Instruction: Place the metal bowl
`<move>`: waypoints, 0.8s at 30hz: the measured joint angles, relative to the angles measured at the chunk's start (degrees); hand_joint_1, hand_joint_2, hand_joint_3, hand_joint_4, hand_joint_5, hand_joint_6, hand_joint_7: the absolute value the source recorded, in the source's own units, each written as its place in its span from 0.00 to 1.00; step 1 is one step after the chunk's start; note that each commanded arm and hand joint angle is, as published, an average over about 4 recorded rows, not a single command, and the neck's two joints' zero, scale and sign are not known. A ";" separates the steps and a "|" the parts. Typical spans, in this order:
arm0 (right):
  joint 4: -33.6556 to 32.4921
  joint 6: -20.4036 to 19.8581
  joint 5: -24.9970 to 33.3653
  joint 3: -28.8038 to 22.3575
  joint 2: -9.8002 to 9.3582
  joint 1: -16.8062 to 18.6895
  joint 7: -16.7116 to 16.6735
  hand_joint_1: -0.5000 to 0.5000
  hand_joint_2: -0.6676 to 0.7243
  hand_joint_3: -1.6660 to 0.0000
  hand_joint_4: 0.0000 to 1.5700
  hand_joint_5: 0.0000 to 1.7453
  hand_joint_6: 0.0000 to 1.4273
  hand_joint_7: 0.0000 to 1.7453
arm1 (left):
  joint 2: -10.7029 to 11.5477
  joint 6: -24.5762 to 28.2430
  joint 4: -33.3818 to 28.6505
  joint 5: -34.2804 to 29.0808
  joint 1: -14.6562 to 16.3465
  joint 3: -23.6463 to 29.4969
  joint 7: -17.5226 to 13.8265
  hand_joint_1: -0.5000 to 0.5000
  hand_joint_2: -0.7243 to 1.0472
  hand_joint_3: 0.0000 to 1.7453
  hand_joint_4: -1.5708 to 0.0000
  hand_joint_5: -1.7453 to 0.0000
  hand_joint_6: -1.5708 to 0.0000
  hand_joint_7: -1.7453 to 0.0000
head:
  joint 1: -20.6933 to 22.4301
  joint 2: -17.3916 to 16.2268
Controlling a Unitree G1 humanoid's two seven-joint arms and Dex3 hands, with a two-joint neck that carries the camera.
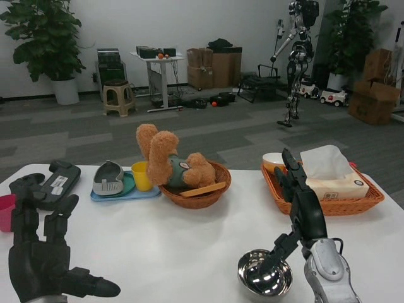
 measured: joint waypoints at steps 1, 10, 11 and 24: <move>-0.42 -0.67 0.49 0.26 -0.01 0.06 -0.67 0.04 1.00 1.00 0.00 0.00 0.00 0.00 | 0.00 0.00 0.00 0.00 0.00 -0.02 0.00 0.00 0.00 0.00 0.38 0.41 1.00 0.98 | 0.72 0.85; -2.73 -3.55 4.87 5.11 -0.60 0.36 -3.28 0.04 1.00 1.00 0.00 0.00 0.00 0.00 | 0.08 0.00 0.00 0.02 0.00 -0.25 0.00 0.00 0.00 0.00 0.40 0.41 1.00 0.99 | 4.40 4.78; -2.73 -3.56 5.15 5.51 -0.73 0.36 -3.42 0.04 1.00 1.00 0.00 0.00 0.00 0.00 | 0.09 0.00 0.00 0.02 0.00 -0.28 0.00 0.00 0.00 0.00 0.40 0.40 1.00 1.00 | 4.30 4.95; -1.83 -6.80 6.25 8.69 -1.73 -0.50 -6.54 0.04 1.00 1.00 0.00 0.00 0.00 0.00 | 0.12 0.00 0.01 0.07 -0.48 -0.33 0.00 0.00 0.00 0.00 0.40 0.35 1.00 1.00 | 3.68 5.40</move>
